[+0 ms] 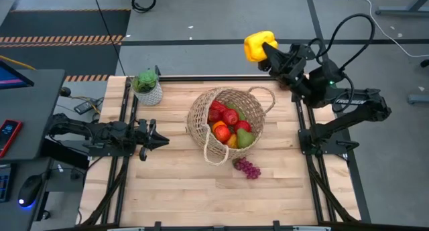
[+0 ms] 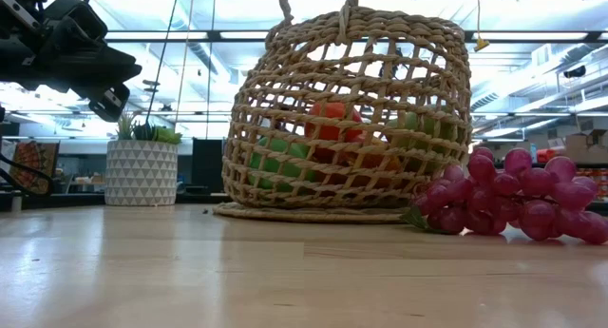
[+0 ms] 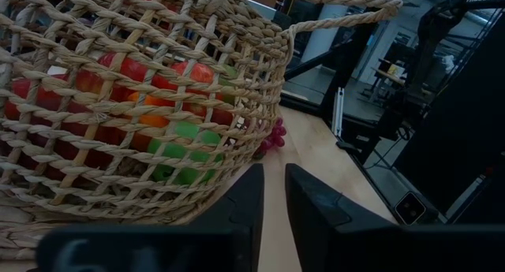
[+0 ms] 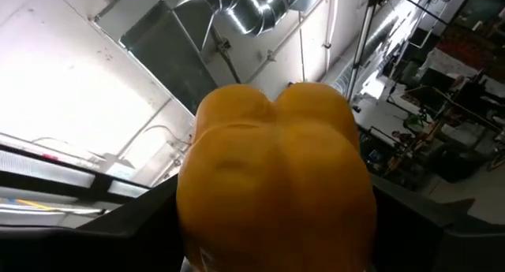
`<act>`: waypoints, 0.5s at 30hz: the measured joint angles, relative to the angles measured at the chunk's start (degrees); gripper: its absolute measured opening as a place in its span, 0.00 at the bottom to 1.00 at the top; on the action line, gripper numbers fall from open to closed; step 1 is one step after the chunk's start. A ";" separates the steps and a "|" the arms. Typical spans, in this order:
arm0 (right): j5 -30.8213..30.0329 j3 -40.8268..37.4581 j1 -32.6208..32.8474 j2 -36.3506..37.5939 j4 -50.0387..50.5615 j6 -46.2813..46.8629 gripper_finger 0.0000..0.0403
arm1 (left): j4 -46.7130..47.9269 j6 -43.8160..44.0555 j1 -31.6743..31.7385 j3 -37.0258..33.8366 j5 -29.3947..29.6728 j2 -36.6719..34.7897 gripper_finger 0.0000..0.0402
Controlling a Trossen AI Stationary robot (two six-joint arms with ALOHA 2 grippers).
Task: Build produce basket
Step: Put the yellow bell pepper into the woven basket
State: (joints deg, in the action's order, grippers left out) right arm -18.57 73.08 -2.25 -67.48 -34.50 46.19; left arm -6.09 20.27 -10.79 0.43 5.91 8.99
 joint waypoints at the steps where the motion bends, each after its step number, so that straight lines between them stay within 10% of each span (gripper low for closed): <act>1: 0.02 0.00 -0.17 0.00 0.00 -0.08 0.76 | 0.02 0.02 0.00 0.00 0.00 0.00 0.15; 15: 3.25 -0.02 0.72 0.18 15.51 -44.48 0.77 | 0.02 0.00 0.00 0.00 -0.01 0.00 0.15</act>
State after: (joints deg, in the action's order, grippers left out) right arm -15.32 73.06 -1.53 -67.31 -18.99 1.71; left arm -6.07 20.27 -10.79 0.43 5.90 8.99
